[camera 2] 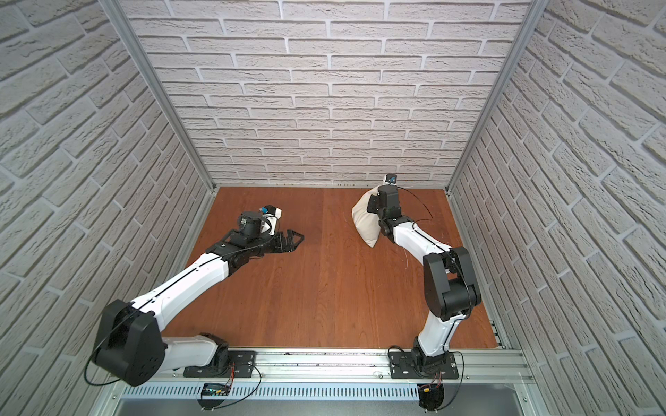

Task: Close the soil bag
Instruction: Place the soil bag at the center of the board.

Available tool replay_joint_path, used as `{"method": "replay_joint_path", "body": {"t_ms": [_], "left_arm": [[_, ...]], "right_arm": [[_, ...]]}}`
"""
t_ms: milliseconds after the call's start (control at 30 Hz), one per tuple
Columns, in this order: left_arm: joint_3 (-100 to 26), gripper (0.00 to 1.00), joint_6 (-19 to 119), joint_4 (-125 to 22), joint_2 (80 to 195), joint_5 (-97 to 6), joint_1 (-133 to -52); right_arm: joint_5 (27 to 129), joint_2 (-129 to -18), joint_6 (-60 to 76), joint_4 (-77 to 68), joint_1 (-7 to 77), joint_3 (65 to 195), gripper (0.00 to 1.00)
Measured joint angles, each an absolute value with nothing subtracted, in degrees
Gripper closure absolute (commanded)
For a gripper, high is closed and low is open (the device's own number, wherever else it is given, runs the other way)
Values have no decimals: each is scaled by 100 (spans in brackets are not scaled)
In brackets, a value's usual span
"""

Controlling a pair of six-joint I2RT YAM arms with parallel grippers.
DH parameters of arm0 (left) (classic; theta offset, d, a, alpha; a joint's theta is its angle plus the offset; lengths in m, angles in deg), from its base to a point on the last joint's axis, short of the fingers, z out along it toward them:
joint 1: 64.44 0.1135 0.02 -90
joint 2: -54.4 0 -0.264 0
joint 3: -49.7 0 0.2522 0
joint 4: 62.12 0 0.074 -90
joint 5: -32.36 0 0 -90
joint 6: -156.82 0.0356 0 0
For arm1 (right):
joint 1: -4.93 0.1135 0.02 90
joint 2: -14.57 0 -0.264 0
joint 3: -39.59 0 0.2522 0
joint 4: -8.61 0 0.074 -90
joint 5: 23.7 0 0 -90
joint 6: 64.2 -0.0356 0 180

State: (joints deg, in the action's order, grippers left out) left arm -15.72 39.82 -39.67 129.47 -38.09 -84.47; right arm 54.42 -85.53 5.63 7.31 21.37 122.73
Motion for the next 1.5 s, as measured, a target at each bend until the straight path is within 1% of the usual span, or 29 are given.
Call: {"method": "replay_joint_path", "body": {"t_ms": [300,567,700,800,1000,1233,1500], "left_arm": [[-1572,2,3927,-3991,12945,-3789,-8449],[-1572,2,3925,-3993,12947,-3783,-8473],[-1572,2,3912,-3996,12954,-3776,-8504],[-1572,2,3884,-4011,12997,-3765,-8524],[-1572,2,3866,-4031,13076,-3765,-8552],[-1572,2,3864,-4037,13080,-3767,-8570],[-1569,2,3862,-4039,13080,-3776,-8578]], "right_arm": [[5530,-8310,410,891,2037,11902,97],[5486,-8107,242,1000,1761,11349,97],[5407,-8096,268,924,1685,11261,93],[5386,-8067,356,849,1683,11261,93],[5464,-8050,550,705,1696,11344,97],[5794,-8373,625,679,1871,11541,97],[5834,-8835,631,598,1930,11670,97]]}}
